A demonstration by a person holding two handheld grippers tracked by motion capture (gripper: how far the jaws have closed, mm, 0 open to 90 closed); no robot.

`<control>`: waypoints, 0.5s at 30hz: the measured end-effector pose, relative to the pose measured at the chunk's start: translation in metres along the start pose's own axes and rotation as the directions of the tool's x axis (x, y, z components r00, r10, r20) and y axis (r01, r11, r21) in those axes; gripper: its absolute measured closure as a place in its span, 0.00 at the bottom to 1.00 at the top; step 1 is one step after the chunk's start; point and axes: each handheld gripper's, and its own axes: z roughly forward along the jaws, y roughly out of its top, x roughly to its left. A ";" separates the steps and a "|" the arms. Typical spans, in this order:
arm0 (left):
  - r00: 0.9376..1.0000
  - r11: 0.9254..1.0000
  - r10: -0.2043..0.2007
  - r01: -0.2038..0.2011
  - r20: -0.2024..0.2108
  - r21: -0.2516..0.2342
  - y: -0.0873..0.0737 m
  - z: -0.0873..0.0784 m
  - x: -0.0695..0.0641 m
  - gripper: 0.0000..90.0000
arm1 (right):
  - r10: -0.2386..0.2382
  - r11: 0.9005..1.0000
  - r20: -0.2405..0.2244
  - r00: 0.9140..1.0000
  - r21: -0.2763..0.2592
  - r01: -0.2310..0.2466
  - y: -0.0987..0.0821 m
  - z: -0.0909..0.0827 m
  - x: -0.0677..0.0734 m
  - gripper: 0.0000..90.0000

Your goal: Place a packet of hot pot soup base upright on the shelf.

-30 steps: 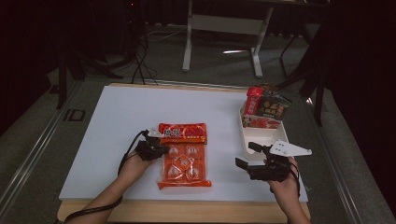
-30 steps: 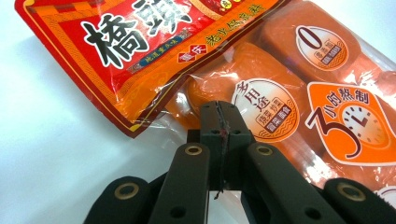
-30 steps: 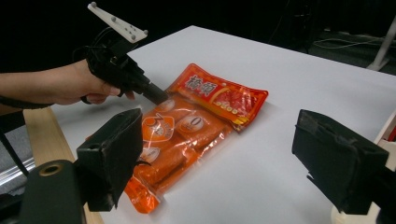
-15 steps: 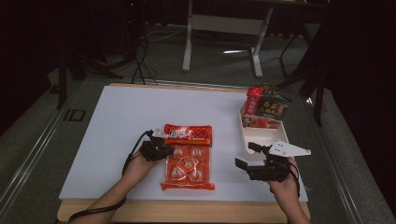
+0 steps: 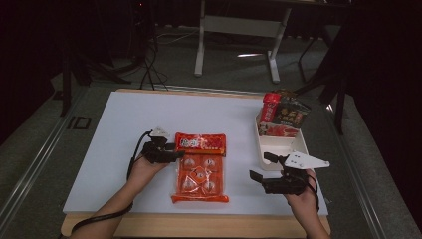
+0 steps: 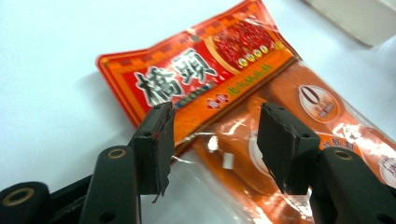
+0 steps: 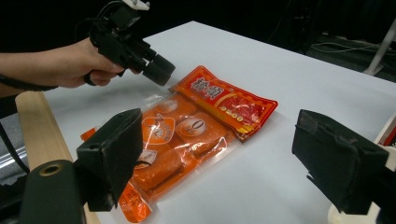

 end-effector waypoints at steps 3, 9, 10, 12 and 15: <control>1.000 1.000 -0.018 0.018 -0.019 -0.002 0.001 0.002 0.012 0.50 | 0.000 1.000 -0.001 1.000 -0.001 0.000 0.000 0.000 0.000 0.18; 0.998 0.998 -0.058 0.058 -0.037 -0.009 0.003 0.008 0.031 0.50 | -0.006 1.000 -0.006 1.000 0.002 0.006 0.000 0.002 0.002 0.18; 0.997 0.998 -0.063 0.063 -0.045 -0.003 0.003 0.009 0.034 0.50 | -0.007 1.000 -0.007 1.000 0.004 0.007 -0.001 0.003 0.002 0.18; 0.996 0.997 -0.074 0.074 -0.040 0.004 0.004 0.012 0.040 0.51 | -0.004 1.000 -0.010 1.000 0.009 0.004 -0.001 0.004 0.003 0.18; 0.996 0.997 -0.082 0.082 -0.025 0.008 0.004 0.016 0.044 0.51 | -0.008 1.000 -0.016 1.000 0.015 0.008 -0.003 0.006 0.003 0.18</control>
